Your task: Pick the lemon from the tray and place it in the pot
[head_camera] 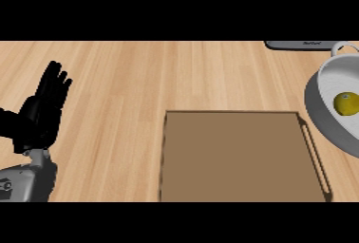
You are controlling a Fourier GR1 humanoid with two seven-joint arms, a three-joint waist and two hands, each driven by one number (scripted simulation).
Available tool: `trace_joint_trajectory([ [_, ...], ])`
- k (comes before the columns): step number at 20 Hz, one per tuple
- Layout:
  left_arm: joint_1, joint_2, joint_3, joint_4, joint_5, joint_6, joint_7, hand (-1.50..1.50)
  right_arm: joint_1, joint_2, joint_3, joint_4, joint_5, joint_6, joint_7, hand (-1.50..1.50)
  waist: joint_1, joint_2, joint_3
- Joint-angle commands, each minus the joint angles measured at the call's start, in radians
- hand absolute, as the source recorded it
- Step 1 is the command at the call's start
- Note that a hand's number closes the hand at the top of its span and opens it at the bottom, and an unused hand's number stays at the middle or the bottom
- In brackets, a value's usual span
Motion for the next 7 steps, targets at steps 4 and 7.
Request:
trace_joint_trajectory([
  [4, 0.003, 0.0, 0.001, -0.02, 0.003, -0.005, 0.036, 0.0, 0.054, -0.067, 0.026, 0.058, -0.008, 0.049, -0.048, -1.5, 0.005, 0.001, 0.001],
  [7, 0.025, -0.019, -0.022, -0.044, -0.013, 0.0, 0.017, 0.0, 0.088, -0.107, 0.017, 0.073, -0.021, 0.099, -0.084, -1.5, 0.005, 0.001, 0.001],
])
